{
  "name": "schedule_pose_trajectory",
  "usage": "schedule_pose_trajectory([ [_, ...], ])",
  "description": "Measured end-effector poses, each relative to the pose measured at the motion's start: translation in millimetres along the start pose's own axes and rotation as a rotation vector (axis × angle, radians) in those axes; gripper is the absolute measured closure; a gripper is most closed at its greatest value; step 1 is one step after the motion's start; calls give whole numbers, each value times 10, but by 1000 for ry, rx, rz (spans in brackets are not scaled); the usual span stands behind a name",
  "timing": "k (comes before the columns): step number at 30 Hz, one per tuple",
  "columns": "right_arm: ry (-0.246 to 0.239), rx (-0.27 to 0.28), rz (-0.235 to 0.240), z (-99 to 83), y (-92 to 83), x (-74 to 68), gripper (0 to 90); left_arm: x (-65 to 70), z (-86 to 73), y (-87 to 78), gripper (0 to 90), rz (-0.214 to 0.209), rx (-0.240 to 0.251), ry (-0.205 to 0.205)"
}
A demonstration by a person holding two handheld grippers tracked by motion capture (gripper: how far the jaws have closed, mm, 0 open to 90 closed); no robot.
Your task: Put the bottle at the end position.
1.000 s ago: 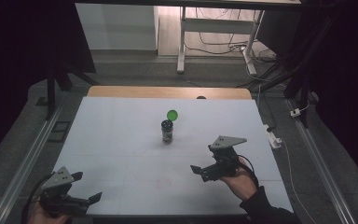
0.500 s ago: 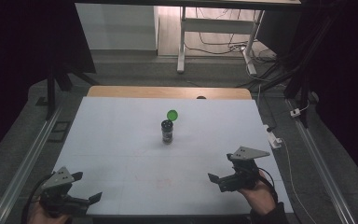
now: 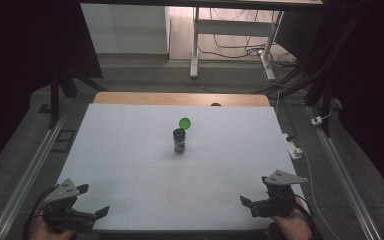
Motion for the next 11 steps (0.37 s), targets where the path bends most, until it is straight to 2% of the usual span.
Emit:
schedule_pose_trajectory([
  [5, 14, -43, 2, -83, 5, 20, 0, 0, -1, 2, 0, 0, -2, 1],
  [11, 32, -45, -5, -92, 6, 38, 0, -1, 5, 7, 0, -2, -3, -1],
])
Point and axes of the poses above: each handheld gripper's, and its own axes: y roughly forward along the jaws, z roughly out of its top, x roughly to its right, the point moved 1 cm from there along y, roughly forward along the jaws, and after that the axes turned 3 degrees about z, right-handed, at the moved point
